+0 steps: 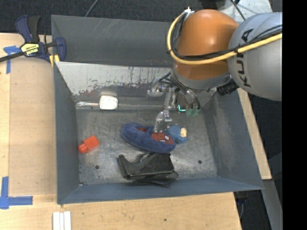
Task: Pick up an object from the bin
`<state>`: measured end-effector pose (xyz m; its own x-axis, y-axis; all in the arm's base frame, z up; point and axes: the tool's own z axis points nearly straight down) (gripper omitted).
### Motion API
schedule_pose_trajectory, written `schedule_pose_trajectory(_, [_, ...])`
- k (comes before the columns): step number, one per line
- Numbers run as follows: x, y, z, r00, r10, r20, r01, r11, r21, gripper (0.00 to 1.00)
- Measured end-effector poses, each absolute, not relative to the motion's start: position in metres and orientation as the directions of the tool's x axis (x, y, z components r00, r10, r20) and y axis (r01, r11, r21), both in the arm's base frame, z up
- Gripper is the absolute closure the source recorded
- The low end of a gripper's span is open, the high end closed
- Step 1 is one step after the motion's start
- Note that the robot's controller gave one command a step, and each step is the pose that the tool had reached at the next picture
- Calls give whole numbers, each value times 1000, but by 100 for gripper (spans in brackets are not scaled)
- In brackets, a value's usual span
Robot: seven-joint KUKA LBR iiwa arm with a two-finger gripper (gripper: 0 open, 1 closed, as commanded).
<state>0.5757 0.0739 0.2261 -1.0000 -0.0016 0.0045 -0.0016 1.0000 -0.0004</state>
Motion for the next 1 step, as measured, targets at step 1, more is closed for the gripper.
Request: schedule_pose_trajectory(1, [573,19,129,-957,291,-4,291,957,0,0])
